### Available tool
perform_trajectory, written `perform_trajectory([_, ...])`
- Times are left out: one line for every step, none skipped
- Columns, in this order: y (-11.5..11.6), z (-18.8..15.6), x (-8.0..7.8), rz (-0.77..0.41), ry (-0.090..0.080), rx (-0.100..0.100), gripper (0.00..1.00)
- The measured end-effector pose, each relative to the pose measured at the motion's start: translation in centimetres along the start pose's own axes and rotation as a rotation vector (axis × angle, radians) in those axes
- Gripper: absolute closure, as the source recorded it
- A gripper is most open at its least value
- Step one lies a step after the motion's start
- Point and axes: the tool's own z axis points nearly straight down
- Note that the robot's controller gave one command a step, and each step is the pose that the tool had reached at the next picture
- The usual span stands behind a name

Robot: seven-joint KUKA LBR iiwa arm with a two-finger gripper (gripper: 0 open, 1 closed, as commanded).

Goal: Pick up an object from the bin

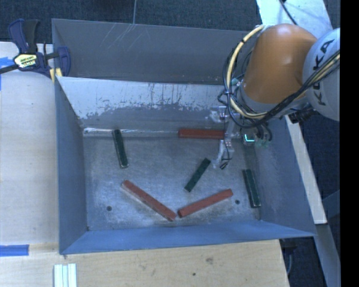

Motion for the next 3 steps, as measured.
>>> perform_trajectory([0.6,12.2,-0.6,-0.078,0.001,0.000,0.00])
perform_trajectory([-1.6,11.8,6.7,-0.285,-0.006,0.002,0.00])
perform_trajectory([-1.5,11.6,6.5,-0.286,-0.013,0.002,1.00])
